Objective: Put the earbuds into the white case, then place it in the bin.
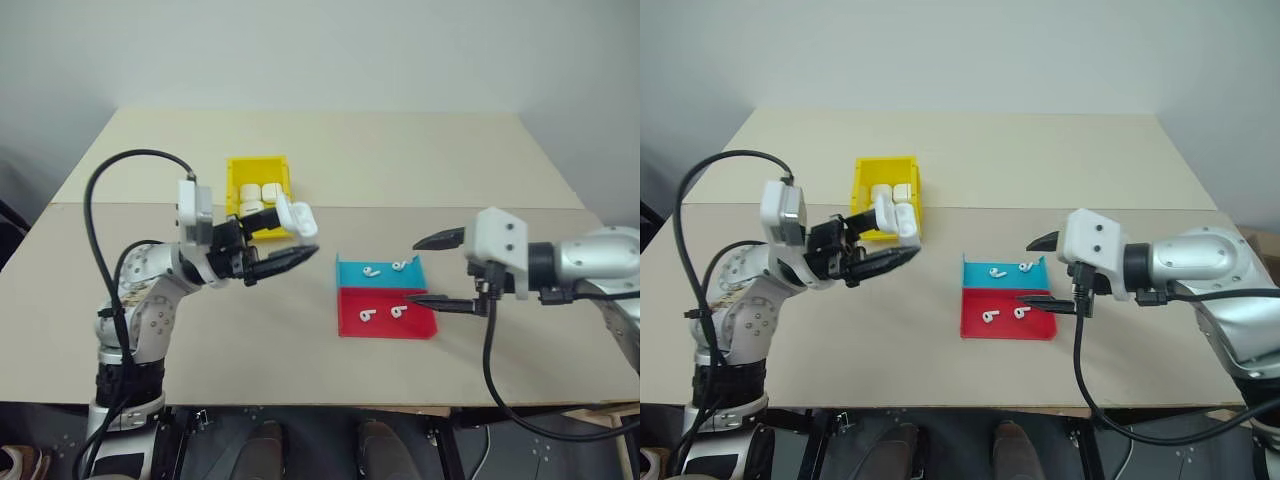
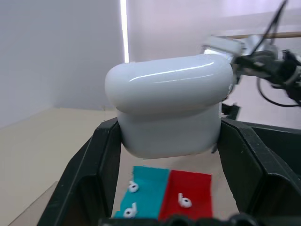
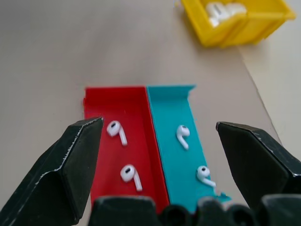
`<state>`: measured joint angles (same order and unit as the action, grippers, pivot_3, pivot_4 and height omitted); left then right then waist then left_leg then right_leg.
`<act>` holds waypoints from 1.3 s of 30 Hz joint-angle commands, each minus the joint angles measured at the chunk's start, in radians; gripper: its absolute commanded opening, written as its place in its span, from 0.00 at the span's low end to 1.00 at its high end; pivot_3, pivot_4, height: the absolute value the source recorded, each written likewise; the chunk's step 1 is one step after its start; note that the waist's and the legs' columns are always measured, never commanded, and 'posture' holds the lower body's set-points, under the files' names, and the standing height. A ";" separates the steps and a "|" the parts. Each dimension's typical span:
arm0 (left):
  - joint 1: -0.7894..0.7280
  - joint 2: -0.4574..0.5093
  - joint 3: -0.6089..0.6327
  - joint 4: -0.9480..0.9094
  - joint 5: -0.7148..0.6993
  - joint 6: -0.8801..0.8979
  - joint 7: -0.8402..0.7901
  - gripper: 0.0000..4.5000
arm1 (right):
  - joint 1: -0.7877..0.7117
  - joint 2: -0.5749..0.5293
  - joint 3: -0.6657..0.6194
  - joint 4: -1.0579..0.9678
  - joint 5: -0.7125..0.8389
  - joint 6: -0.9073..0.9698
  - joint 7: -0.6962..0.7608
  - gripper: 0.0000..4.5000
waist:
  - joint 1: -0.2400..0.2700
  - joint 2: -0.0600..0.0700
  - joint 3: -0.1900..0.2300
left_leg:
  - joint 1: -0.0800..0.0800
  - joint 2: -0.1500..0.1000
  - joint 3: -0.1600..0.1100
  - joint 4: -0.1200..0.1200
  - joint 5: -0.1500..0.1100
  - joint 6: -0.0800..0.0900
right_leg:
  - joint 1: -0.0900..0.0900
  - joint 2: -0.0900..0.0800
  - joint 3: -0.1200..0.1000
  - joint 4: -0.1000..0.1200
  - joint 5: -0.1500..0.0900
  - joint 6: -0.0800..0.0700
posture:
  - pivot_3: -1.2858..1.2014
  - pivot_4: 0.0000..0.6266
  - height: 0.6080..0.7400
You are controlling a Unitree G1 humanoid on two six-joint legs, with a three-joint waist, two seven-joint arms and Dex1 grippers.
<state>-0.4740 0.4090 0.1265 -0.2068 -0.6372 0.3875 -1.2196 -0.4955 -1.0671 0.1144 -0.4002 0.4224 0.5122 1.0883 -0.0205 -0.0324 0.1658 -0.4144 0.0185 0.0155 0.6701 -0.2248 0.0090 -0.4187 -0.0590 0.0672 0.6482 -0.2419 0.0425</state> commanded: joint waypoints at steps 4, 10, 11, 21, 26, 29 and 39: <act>-0.062 -0.037 -0.080 0.030 -0.052 -0.078 -0.115 0.62 | -0.164 0.038 0.238 0.051 -0.222 -0.018 0.101 0.86 | 0.002 0.000 0.000 | -0.001 0.000 0.000 0.000 0.000 0.000 | -0.001 0.000 0.000 0.000 0.000 0.000 | 0.52 0.24 1.00; -0.012 -0.019 -0.079 -0.008 -0.048 -0.100 -0.101 0.62 | -0.180 0.049 0.375 0.045 -0.413 -0.042 0.136 0.47 | 0.006 0.000 0.000 | -0.002 0.000 -0.001 0.001 0.000 0.000 | -0.002 -0.001 0.000 -0.001 0.000 0.001 | 0.52 0.24 1.00; 0.003 -0.014 -0.077 -0.020 -0.045 -0.103 -0.091 0.62 | -0.176 0.054 0.383 0.047 -0.430 -0.048 0.139 0.47 | 0.006 0.000 0.000 | -0.002 0.000 -0.002 0.002 0.000 0.000 | -0.002 -0.001 0.000 0.000 0.000 0.001 | 0.52 0.24 1.00; 0.070 0.001 -0.089 -0.108 -0.048 -0.102 -0.013 0.62 | -0.187 0.121 0.420 0.182 -0.563 -0.166 0.172 0.47 | 0.006 0.000 0.000 | -0.002 0.000 -0.004 0.003 -0.001 0.001 | -0.001 -0.001 0.000 0.000 0.000 0.000 | 0.52 0.24 1.00; 0.081 0.003 -0.095 -0.124 -0.048 -0.103 0.013 0.62 | -0.194 0.150 0.427 0.251 -0.608 -0.233 0.211 0.47 | 0.006 0.000 0.000 | -0.002 0.000 -0.005 0.003 -0.001 0.001 | -0.001 -0.001 0.000 0.000 0.000 0.000 | 0.52 0.24 1.00; 0.087 0.005 -0.096 -0.132 -0.048 -0.104 0.024 0.62 | -0.189 0.165 0.423 0.275 -0.622 -0.269 0.228 0.47 | 0.006 0.000 0.000 | -0.001 0.000 -0.005 0.003 -0.001 0.001 | -0.001 -0.001 -0.001 0.000 0.000 0.000 | 0.52 0.24 1.00; 0.099 0.018 -0.100 -0.140 -0.052 -0.107 0.041 0.62 | -0.165 0.184 0.410 0.295 -0.642 -0.310 0.247 0.47 | 0.006 0.000 0.000 | -0.001 0.000 -0.007 0.003 -0.001 0.001 | 0.000 -0.001 -0.001 0.000 0.000 0.000 | 0.52 0.24 1.00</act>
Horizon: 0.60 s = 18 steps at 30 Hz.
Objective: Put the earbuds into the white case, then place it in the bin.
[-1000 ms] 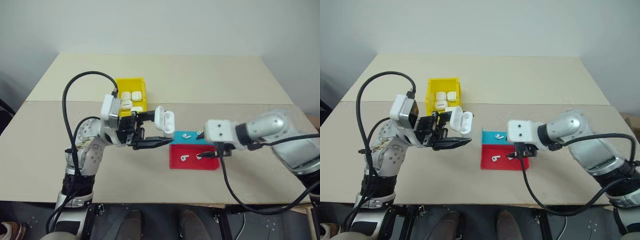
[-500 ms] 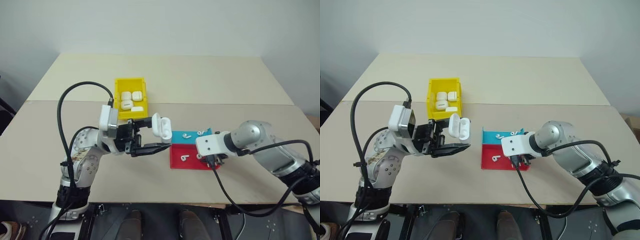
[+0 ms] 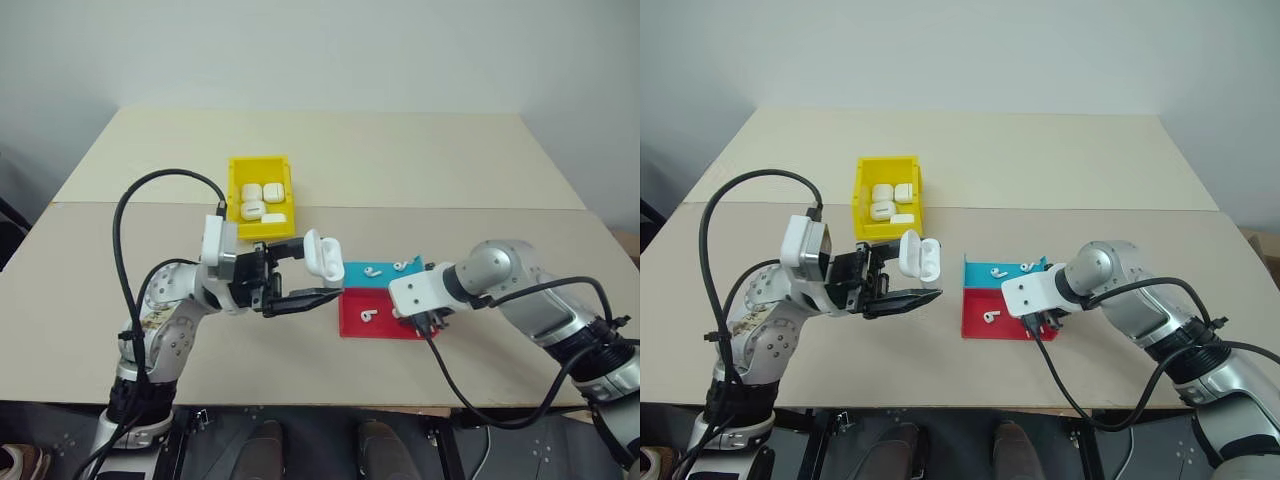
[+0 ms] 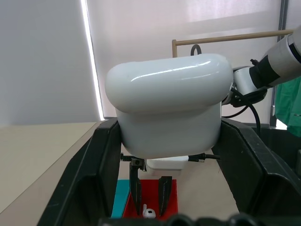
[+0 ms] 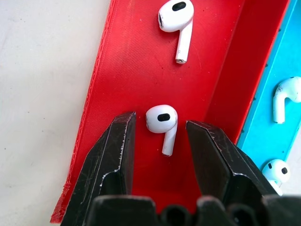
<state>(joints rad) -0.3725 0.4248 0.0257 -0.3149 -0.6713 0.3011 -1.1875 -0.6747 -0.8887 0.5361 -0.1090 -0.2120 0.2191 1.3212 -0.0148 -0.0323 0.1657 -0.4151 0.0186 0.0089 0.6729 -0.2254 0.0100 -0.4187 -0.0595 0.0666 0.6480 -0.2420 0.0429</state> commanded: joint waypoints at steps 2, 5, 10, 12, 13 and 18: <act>-0.001 0.002 0.001 -0.033 -0.018 -0.022 0.010 0.62 | 0.021 0.008 -0.013 0.009 -0.010 -0.025 0.013 0.43 | 0.000 0.000 0.000 | 0.000 0.000 0.000 0.000 0.000 0.000 | 0.000 0.000 0.000 0.000 0.000 0.000 | 0.52 0.24 1.00; 0.001 0.004 0.001 -0.036 -0.019 -0.022 0.010 0.62 | 0.030 0.012 -0.016 0.016 -0.014 -0.028 0.009 0.28 | -0.001 0.000 0.000 | 0.000 0.000 0.000 0.000 0.000 0.000 | 0.000 0.000 0.000 0.000 0.000 0.000 | 0.52 0.24 1.00; 0.003 0.008 -0.001 -0.038 -0.021 -0.020 0.008 0.62 | 0.050 0.014 -0.029 0.008 -0.018 -0.020 0.009 0.15 | 0.000 0.000 0.000 | 0.004 0.000 0.000 0.000 0.000 0.000 | 0.005 0.000 0.000 0.000 0.000 0.000 | 0.52 0.24 1.00; 0.001 0.009 -0.002 -0.036 -0.021 -0.019 0.007 0.62 | 0.059 0.013 -0.041 -0.001 -0.013 -0.004 0.008 0.15 | 0.000 0.000 0.000 | 0.008 0.000 0.001 -0.001 0.000 0.000 | 0.009 0.000 -0.001 -0.002 0.000 0.000 | 0.52 0.24 1.00; -0.001 0.010 -0.003 -0.035 -0.021 -0.018 0.005 0.62 | 0.065 0.014 -0.052 -0.007 -0.010 0.008 0.002 0.15 | 0.000 0.000 0.000 | 0.010 0.000 0.001 -0.001 0.000 0.000 | 0.011 0.000 -0.001 -0.003 0.000 0.000 | 0.52 0.24 1.00; -0.018 0.017 -0.001 -0.025 -0.032 -0.011 -0.006 0.62 | 0.084 0.005 -0.154 -0.071 0.061 0.111 -0.005 0.15 | 0.002 0.000 0.000 | 0.011 0.000 0.000 -0.002 -0.001 0.001 | 0.013 0.000 -0.003 -0.005 0.000 0.000 | 0.52 0.24 1.00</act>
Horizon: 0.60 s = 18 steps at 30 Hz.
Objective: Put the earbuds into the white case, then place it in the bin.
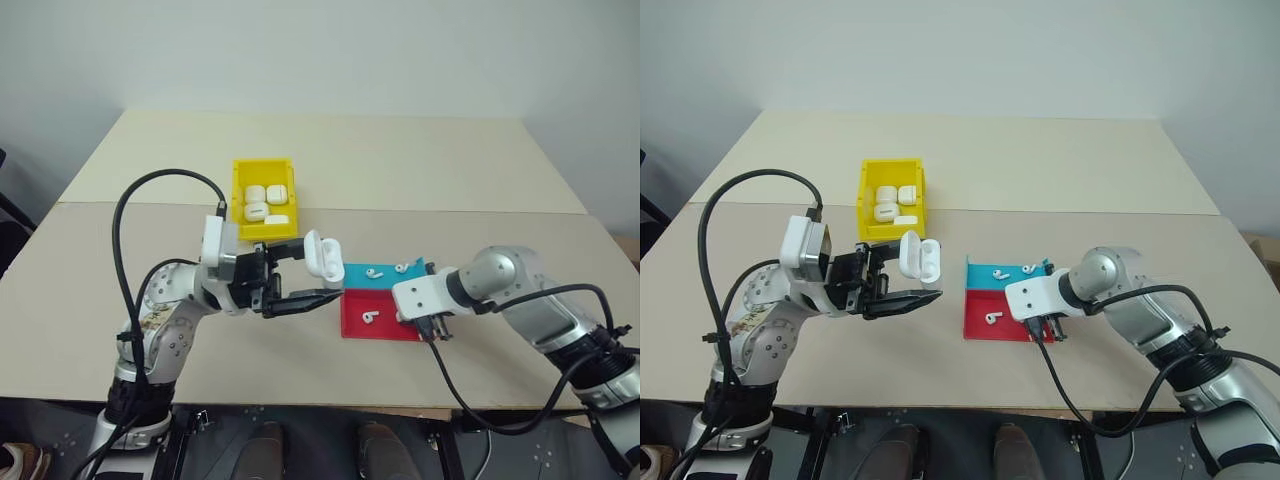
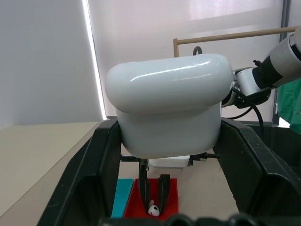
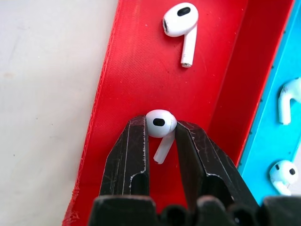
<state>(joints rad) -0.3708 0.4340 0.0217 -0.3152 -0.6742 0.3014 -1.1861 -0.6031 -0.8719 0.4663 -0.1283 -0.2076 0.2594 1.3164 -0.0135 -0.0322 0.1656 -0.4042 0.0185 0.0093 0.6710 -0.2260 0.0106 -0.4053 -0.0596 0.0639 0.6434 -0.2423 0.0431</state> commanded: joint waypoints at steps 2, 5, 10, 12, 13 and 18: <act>-0.041 0.004 0.004 -0.007 -0.035 -0.009 -0.012 0.62 | 0.032 -0.002 -0.227 -0.121 0.200 0.196 0.001 0.15 | 0.001 0.000 0.000 | -0.001 0.000 -0.001 0.000 0.000 0.000 | -0.001 0.000 0.000 0.000 0.000 0.000 | 0.52 0.24 1.00; -0.079 -0.017 -0.004 0.025 -0.043 -0.012 -0.010 0.62 | 0.077 0.076 -0.498 -0.225 0.452 0.370 -0.071 0.15 | 0.003 0.000 0.000 | -0.002 0.000 -0.005 0.000 0.000 0.000 | -0.001 0.000 0.000 0.000 0.000 0.000 | 0.52 0.24 1.00; -0.126 -0.044 -0.030 0.072 -0.045 0.005 -0.014 0.62 | 0.105 0.260 -0.752 -0.376 0.681 0.509 -0.314 0.15 | 0.001 0.000 0.000 | -0.001 0.000 -0.006 -0.001 0.000 0.000 | 0.001 0.000 -0.002 -0.001 0.000 0.000 | 0.52 0.24 1.00; -0.153 -0.051 -0.052 0.104 -0.036 0.016 -0.019 0.62 | 0.100 0.372 -0.843 -0.450 0.800 0.529 -0.443 0.15 | -0.001 0.001 0.001 | -0.001 0.000 -0.006 -0.001 0.000 0.000 | 0.000 0.000 -0.001 0.000 0.000 0.000 | 0.52 0.24 1.00; -0.166 -0.056 -0.061 0.120 -0.028 0.015 -0.018 0.62 | 0.097 0.418 -0.875 -0.482 0.865 0.546 -0.498 0.15 | -0.001 0.001 0.001 | -0.001 -0.001 -0.006 -0.001 0.000 0.000 | -0.001 0.000 0.000 0.001 0.000 0.000 | 0.52 0.24 1.00; -0.217 -0.084 -0.089 0.171 -0.019 0.017 -0.003 0.62 | 0.099 0.532 -0.862 -0.612 1.102 0.608 -0.724 0.15 | -0.002 0.001 0.001 | -0.002 -0.001 -0.006 -0.002 0.000 0.000 | -0.001 0.000 -0.001 0.000 0.000 0.000 | 0.52 0.24 1.00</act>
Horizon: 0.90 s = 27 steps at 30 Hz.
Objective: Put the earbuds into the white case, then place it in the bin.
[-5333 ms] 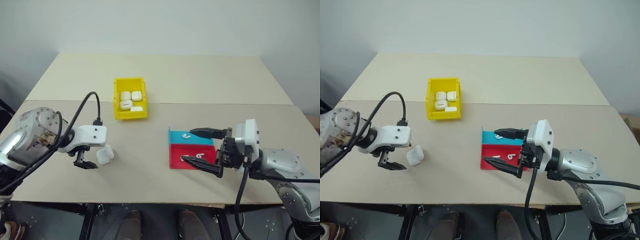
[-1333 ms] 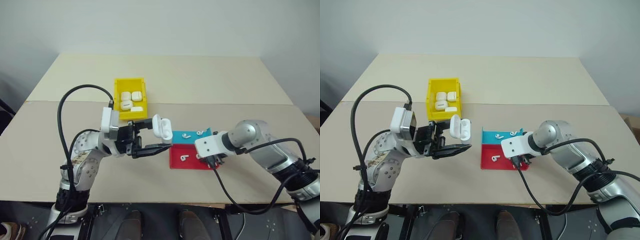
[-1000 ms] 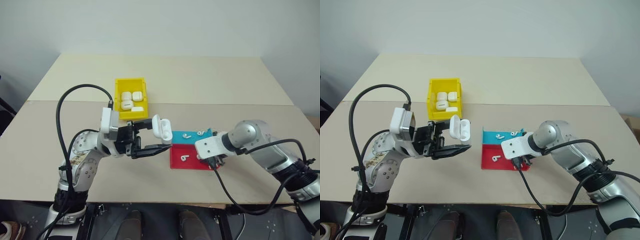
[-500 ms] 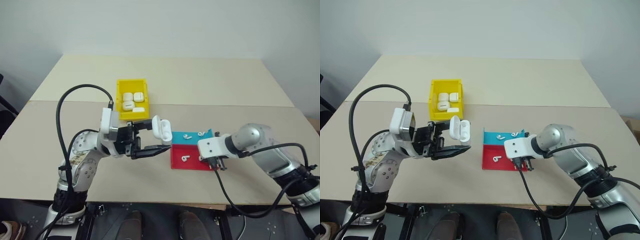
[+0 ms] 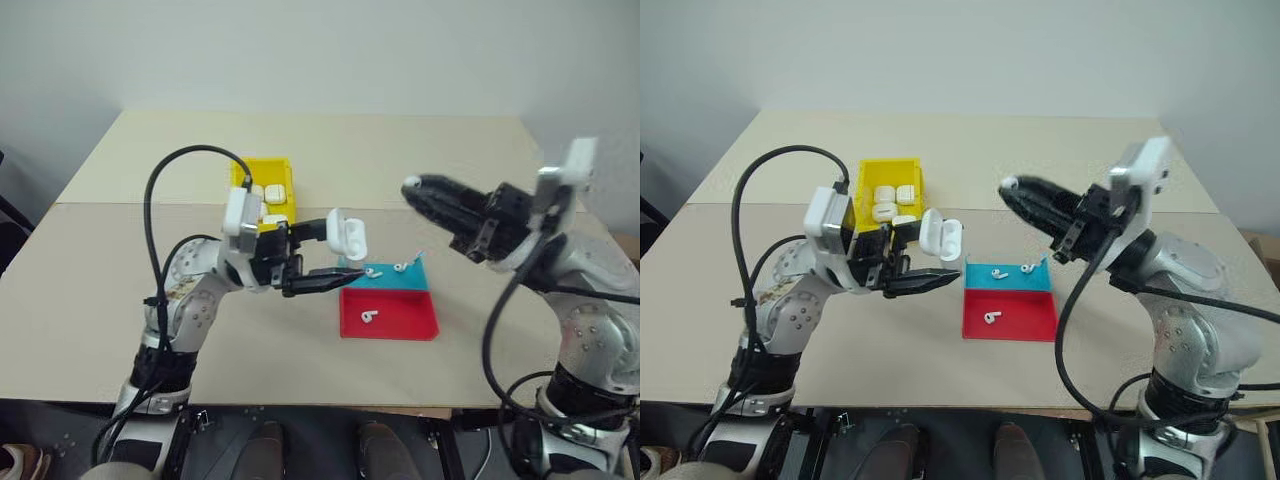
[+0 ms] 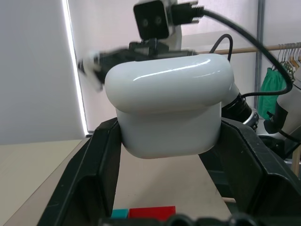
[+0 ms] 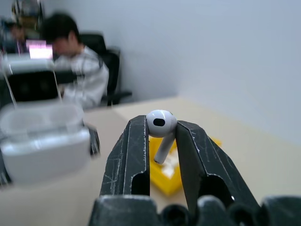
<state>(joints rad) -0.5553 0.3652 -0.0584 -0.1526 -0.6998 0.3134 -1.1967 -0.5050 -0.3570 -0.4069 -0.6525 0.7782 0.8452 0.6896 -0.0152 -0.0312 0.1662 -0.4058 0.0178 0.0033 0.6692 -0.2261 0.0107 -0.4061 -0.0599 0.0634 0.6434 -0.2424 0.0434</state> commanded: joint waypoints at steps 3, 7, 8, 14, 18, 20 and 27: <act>-0.048 -0.027 -0.016 0.026 0.016 -0.002 0.008 0.62 | 0.030 0.011 0.076 -0.118 0.151 0.013 -0.143 0.15 | 0.000 0.000 0.000 | 0.000 0.000 0.000 -0.001 0.000 0.000 | -0.001 0.000 0.000 0.000 0.000 0.000 | 0.52 0.24 1.00; -0.053 -0.022 -0.010 0.038 0.017 -0.009 -0.005 0.62 | 0.050 -0.035 0.167 -0.110 0.090 -0.023 -0.163 0.15 | -0.002 0.000 0.000 | 0.000 0.000 0.000 -0.001 0.000 0.000 | 0.000 0.000 0.000 0.000 0.000 0.000 | 0.52 0.24 1.00; -0.053 -0.022 -0.010 0.038 0.016 -0.009 -0.007 0.62 | 0.052 -0.043 0.175 -0.106 0.086 -0.031 -0.167 0.15 | -0.002 0.000 0.000 | 0.000 0.000 0.000 -0.001 0.000 0.000 | 0.000 0.000 0.000 0.000 0.000 0.000 | 0.52 0.24 1.00; -0.041 -0.022 -0.011 0.021 0.019 -0.016 -0.005 0.62 | 0.066 -0.099 0.199 -0.092 0.080 -0.065 -0.170 0.15 | -0.001 0.000 0.000 | -0.001 0.000 0.000 -0.001 0.000 0.000 | 0.000 0.000 0.000 -0.001 0.000 0.000 | 0.52 0.24 1.00; -0.033 -0.024 -0.015 0.014 0.030 -0.030 -0.008 0.62 | 0.077 -0.129 0.210 -0.079 0.073 -0.080 -0.160 0.15 | 0.000 0.000 0.000 | -0.001 0.000 0.000 -0.001 0.000 0.000 | 0.000 0.000 0.000 -0.001 0.000 0.000 | 0.52 0.24 1.00; -0.035 -0.022 -0.016 0.015 0.034 -0.035 -0.009 0.62 | 0.086 -0.164 0.235 -0.074 0.036 -0.103 -0.129 0.15 | 0.000 0.000 0.000 | -0.001 0.000 0.000 -0.001 0.000 0.000 | 0.000 0.000 0.000 -0.002 0.000 0.000 | 0.52 0.24 1.00; -0.039 -0.022 -0.015 0.020 0.043 -0.040 -0.018 0.62 | 0.084 -0.187 0.285 -0.057 0.008 -0.152 -0.116 0.15 | -0.002 0.000 0.000 | -0.001 0.000 0.000 -0.001 0.000 0.000 | 0.000 0.000 0.000 -0.002 0.000 0.000 | 0.52 0.24 1.00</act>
<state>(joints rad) -0.5810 0.3489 -0.0909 -0.1010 -0.6418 0.3048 -1.2085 -0.4174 -0.5356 -0.1295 -0.7055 0.7961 0.7099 0.5698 -0.0167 -0.0311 0.1663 -0.4063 0.0178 0.0037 0.6684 -0.2260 0.0108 -0.4064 -0.0594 0.0633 0.6417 -0.2427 0.0436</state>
